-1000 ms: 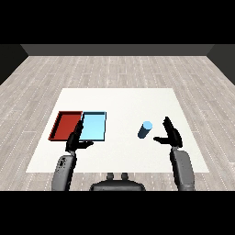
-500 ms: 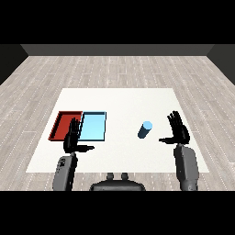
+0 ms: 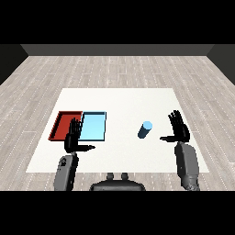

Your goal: Pick the blue can and put it in the blue box

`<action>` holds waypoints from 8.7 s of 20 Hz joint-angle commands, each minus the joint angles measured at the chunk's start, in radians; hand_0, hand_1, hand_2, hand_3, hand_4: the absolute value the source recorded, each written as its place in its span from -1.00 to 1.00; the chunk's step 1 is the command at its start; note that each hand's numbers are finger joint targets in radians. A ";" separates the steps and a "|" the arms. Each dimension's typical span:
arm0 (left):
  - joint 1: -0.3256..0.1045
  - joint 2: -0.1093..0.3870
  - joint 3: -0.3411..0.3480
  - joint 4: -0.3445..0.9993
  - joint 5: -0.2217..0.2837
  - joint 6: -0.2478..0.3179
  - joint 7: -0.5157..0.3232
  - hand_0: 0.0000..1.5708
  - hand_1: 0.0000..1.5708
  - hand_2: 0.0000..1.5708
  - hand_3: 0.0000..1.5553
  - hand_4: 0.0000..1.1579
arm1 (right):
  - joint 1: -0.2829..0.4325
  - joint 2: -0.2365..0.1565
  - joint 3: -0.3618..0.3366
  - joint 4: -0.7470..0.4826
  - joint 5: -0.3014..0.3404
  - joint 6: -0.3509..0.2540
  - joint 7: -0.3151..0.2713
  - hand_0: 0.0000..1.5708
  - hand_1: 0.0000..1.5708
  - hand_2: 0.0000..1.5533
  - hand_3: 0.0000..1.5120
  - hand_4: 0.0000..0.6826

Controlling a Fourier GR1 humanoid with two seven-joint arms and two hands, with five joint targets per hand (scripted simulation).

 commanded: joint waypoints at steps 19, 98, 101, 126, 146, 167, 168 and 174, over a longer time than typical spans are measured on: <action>-0.040 0.000 0.013 -0.065 0.038 0.031 0.076 -1.00 -1.00 -1.00 -1.00 -1.00 | -0.114 0.096 0.054 0.292 0.036 -0.064 -0.031 -1.00 -1.00 -1.00 -1.00 -1.00; -0.055 0.014 -0.022 0.004 -0.021 0.033 0.068 -1.00 -1.00 -1.00 -1.00 -1.00 | -0.305 0.138 0.175 0.330 0.142 -0.276 0.017 0.87 0.87 0.87 0.86 0.90; -0.020 -0.019 -0.115 0.055 -0.031 0.062 0.009 -1.00 -1.00 -1.00 -1.00 -1.00 | -0.315 0.163 0.176 0.430 0.168 -0.265 -0.106 0.90 0.90 0.88 0.87 0.91; -0.290 -0.021 -0.263 0.297 0.030 0.179 0.101 -1.00 -1.00 -1.00 -1.00 -1.00 | -0.289 0.281 0.508 0.026 0.124 -0.573 0.078 0.81 0.81 0.86 0.87 0.94; -0.391 -0.021 -0.501 0.534 0.200 0.353 0.016 -1.00 -1.00 -1.00 -1.00 -1.00 | -0.219 0.281 0.644 -0.025 0.088 -0.599 -0.004 0.78 0.78 0.87 0.87 0.98; -0.466 -0.015 -0.573 0.570 0.115 0.480 -0.004 -1.00 -1.00 -1.00 -1.00 -0.52 | -0.295 0.281 0.811 -0.019 0.069 -0.677 0.042 0.59 0.59 0.82 0.85 0.80; -0.508 0.009 -0.565 0.597 0.097 0.495 0.050 -0.66 -0.66 -0.34 -1.00 -0.01 | -0.316 0.281 0.784 -0.002 0.081 -0.653 0.038 0.63 0.63 0.82 0.85 0.80; -0.530 -0.020 -0.617 0.634 0.004 0.570 0.072 -0.50 -0.50 -0.27 -0.89 -0.78 | -0.440 0.280 0.858 0.027 -0.018 -0.747 0.074 0.88 0.88 0.90 0.85 0.75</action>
